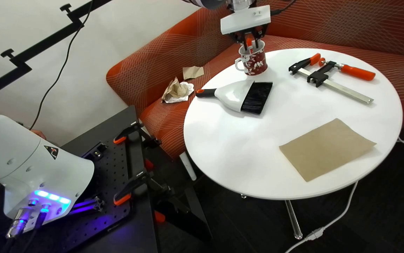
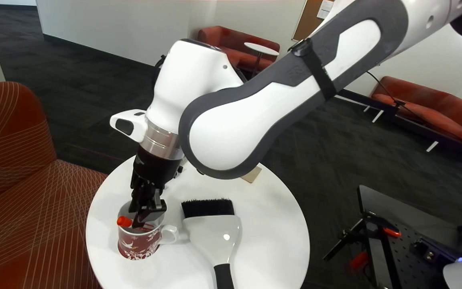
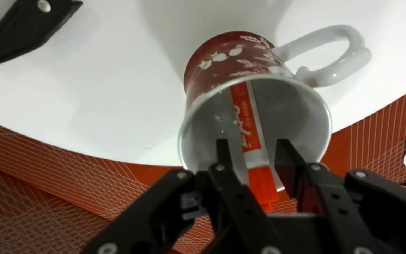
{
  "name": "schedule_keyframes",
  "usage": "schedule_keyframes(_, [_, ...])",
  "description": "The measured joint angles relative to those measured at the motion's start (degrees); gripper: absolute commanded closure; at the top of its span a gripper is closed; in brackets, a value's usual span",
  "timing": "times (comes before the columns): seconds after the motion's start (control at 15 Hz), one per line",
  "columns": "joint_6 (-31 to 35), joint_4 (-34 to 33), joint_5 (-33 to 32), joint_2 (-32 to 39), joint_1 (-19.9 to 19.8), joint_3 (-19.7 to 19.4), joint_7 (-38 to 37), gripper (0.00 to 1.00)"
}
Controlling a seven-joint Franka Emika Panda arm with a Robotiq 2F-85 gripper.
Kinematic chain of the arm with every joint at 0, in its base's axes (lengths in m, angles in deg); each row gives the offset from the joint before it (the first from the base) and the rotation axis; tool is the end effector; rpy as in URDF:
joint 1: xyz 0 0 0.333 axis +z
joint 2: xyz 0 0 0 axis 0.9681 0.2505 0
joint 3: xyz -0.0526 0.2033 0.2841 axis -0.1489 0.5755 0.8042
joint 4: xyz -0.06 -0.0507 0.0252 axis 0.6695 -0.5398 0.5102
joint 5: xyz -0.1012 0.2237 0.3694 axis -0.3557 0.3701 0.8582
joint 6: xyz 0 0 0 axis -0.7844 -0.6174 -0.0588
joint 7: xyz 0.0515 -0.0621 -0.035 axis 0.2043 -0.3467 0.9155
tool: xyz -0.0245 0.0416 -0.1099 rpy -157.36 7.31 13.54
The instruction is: Remove the marker from the mug cup and place it on the table
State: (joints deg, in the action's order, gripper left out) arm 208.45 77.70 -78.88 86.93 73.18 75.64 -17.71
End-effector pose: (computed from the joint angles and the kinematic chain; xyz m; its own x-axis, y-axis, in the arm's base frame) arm 0.7365 0.1620 0.1003 0.5656 0.7796 0.2692 0.8117 -0.5839 -0.0143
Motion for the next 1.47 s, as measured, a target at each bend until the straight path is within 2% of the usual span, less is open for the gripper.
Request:
schedule_keyframes(0.27, [-0.76, -1.81, 0.00, 1.63, 0.00, 0.51, 1.12, 0.66])
schedule_keyframes(0.33, [-0.89, -2.25, 0.00, 2.01, 0.00, 0.57, 1.49, 0.74])
schedule_keyframes(0.4, [-0.96, -2.61, 0.00, 2.34, 0.00, 0.61, 1.62, 0.87])
schedule_keyframes(0.53, [-1.15, -3.32, 0.00, 2.93, 0.00, 0.62, 1.67, 1.00])
schedule_keyframes(0.67, [-1.28, -3.84, 0.00, 3.28, -0.01, 0.62, 1.68, 0.95])
schedule_keyframes(1.07, [-1.12, -3.95, 0.00, 2.30, 0.02, 0.97, 1.63, 0.95])
schedule_keyframes(1.47, [0.71, 0.62, 0.01, -6.22, 0.42, 0.96, -2.56, 0.95])
